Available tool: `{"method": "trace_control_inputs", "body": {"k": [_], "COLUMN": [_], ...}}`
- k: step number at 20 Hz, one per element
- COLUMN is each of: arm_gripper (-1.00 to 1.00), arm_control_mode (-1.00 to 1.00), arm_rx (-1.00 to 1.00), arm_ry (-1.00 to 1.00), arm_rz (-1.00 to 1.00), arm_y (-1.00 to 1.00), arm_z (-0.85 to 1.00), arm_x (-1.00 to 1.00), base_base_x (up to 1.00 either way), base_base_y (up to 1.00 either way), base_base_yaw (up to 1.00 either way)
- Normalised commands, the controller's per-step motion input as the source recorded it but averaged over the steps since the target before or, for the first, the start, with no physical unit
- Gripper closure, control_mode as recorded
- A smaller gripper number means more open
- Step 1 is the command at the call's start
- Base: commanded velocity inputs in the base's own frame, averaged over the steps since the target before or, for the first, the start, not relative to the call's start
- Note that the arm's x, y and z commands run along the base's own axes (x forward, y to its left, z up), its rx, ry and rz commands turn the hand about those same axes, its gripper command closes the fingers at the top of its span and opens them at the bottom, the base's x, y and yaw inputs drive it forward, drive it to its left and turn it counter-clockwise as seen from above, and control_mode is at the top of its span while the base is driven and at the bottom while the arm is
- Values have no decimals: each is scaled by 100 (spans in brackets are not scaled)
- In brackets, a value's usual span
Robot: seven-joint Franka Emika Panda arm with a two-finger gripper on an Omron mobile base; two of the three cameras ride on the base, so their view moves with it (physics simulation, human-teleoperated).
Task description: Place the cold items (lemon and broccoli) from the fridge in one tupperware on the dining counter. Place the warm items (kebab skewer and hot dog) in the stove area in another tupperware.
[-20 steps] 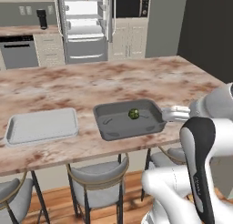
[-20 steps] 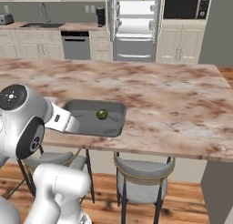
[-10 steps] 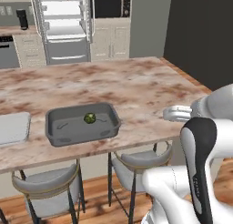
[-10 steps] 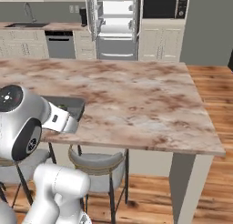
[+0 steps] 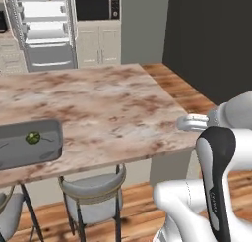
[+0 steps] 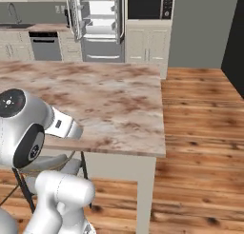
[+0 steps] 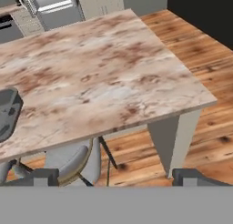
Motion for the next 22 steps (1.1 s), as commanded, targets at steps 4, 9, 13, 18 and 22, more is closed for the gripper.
{"method": "trace_control_inputs", "body": {"k": [4, 9, 13, 18, 22], "arm_gripper": [-100, -100, -100, -100, -100], "arm_control_mode": [100, 100, 100, 100, 100], "arm_rx": [0, 0, 0, 0, 0], "arm_ry": [0, 0, 0, 0, 0], "arm_rz": [0, 0, 0, 0, 0], "arm_y": [0, 0, 0, 0, 0], "arm_z": [0, 0, 0, 0, 0], "arm_x": [0, 0, 0, 0, 0], "base_base_x": [41, 54, 60, 66, 83], "base_base_y": [-100, -100, -100, -100, -100], "base_base_yaw": [0, 0, 0, 0, 0]}}
